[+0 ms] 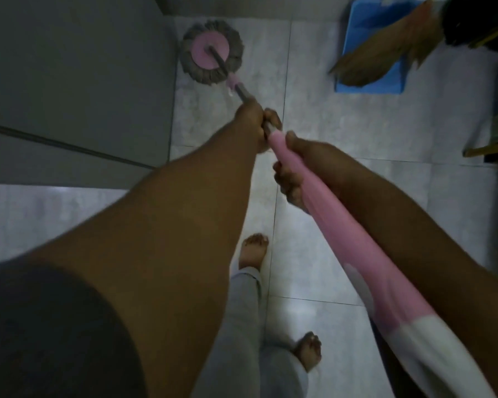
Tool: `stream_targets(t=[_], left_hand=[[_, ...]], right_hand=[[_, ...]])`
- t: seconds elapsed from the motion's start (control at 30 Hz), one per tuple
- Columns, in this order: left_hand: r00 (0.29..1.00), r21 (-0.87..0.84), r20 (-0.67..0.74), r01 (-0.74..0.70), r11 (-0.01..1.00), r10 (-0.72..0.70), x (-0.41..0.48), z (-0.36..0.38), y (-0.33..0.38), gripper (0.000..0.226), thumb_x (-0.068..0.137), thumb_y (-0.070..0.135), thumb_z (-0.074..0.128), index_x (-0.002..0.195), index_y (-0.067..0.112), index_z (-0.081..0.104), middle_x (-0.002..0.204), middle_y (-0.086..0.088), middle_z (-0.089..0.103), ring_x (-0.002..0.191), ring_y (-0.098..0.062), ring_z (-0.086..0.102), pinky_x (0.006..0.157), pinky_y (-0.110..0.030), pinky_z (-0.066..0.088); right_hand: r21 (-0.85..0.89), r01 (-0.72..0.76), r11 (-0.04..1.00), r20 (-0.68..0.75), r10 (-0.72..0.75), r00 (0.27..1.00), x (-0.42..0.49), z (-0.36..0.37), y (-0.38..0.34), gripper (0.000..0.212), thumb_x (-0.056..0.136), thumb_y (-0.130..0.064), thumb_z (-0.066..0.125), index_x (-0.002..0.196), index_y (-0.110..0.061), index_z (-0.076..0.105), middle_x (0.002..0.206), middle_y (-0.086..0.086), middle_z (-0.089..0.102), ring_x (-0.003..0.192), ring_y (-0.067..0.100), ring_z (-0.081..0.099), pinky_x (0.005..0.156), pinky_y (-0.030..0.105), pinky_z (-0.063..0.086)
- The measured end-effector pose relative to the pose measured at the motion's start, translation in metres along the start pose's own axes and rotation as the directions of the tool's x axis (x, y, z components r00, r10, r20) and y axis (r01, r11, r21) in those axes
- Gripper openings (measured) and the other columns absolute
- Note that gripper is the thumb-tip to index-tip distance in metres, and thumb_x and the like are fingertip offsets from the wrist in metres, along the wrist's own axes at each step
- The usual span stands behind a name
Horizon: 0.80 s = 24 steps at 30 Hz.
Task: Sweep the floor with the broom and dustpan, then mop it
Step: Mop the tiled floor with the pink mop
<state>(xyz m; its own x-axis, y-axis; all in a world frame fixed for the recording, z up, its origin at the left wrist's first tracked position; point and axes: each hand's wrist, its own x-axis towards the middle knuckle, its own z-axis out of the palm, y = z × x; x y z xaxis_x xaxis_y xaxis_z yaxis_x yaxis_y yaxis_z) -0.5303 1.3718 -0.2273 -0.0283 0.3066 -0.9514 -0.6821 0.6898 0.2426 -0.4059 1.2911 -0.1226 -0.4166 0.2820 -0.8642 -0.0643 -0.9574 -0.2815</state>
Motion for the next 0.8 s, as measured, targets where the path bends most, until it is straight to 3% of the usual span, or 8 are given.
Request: stream_targets(t=[0.17, 0.33, 0.47, 0.6, 0.8], left_hand=[[0.999, -0.086, 0.045, -0.013, 0.996, 0.016, 0.01, 0.01, 0.004, 0.059, 0.103, 0.038, 0.042, 0.048, 0.017, 0.034, 0.032, 0.006, 0.033, 0.024, -0.007, 0.032, 0.035, -0.01, 0.023], [1.0, 0.016, 0.018, 0.021, 1.0, -0.021, -0.005, 0.018, -0.06, 0.051, 0.101, 0.046, 0.043, 0.058, 0.019, 0.035, 0.036, 0.007, 0.033, 0.024, -0.006, 0.031, 0.032, -0.008, 0.022], [0.999, 0.125, 0.033, 0.033, 0.992, -0.037, -0.036, 0.022, -0.149, 0.054, 0.104, 0.049, 0.035, 0.06, 0.017, 0.036, 0.034, 0.005, 0.033, 0.023, -0.007, 0.029, 0.031, -0.009, 0.021], [0.999, 0.209, 0.011, 0.031, 0.977, -0.035, -0.079, 0.006, -0.262, 0.056, 0.105, 0.049, 0.031, 0.063, 0.014, 0.038, 0.038, 0.0, 0.034, 0.025, -0.012, 0.031, 0.033, -0.014, 0.026], [0.978, 0.206, -0.006, 0.204, 0.957, -0.207, -0.168, -0.027, -0.424, 0.055, 0.1, 0.057, 0.039, 0.066, 0.013, 0.04, 0.041, 0.002, 0.034, 0.026, -0.011, 0.03, 0.034, -0.012, 0.03]], right_hand=[[0.056, 0.021, 0.998, 0.031, -0.022, 0.999, 0.009, -0.009, -0.008, 0.036, 0.099, -0.047, 0.047, 0.101, -0.012, 0.055, 0.057, 0.0, 0.046, 0.039, 0.007, 0.044, 0.038, 0.016, 0.04], [0.12, 0.006, 0.993, 0.069, -0.015, 0.998, -0.025, -0.053, 0.037, 0.037, 0.097, -0.051, 0.049, 0.093, -0.015, 0.057, 0.058, 0.0, 0.047, 0.039, 0.007, 0.046, 0.039, 0.017, 0.04], [0.147, -0.02, 0.989, 0.018, 0.017, 1.0, -0.074, -0.1, 0.103, 0.05, 0.093, -0.057, 0.05, 0.084, -0.009, 0.057, 0.058, 0.001, 0.05, 0.037, 0.008, 0.045, 0.036, 0.019, 0.04], [0.248, -0.083, 0.965, -0.024, 0.091, 0.996, -0.145, -0.14, 0.197, 0.052, 0.084, -0.059, 0.06, 0.088, -0.007, 0.06, 0.063, 0.005, 0.053, 0.04, 0.012, 0.047, 0.037, 0.023, 0.042], [0.349, -0.207, 0.914, -0.007, 0.224, 0.975, -0.277, -0.184, 0.319, 0.051, 0.083, -0.057, 0.06, 0.086, -0.006, 0.061, 0.063, 0.008, 0.051, 0.04, 0.016, 0.046, 0.04, 0.025, 0.044]])
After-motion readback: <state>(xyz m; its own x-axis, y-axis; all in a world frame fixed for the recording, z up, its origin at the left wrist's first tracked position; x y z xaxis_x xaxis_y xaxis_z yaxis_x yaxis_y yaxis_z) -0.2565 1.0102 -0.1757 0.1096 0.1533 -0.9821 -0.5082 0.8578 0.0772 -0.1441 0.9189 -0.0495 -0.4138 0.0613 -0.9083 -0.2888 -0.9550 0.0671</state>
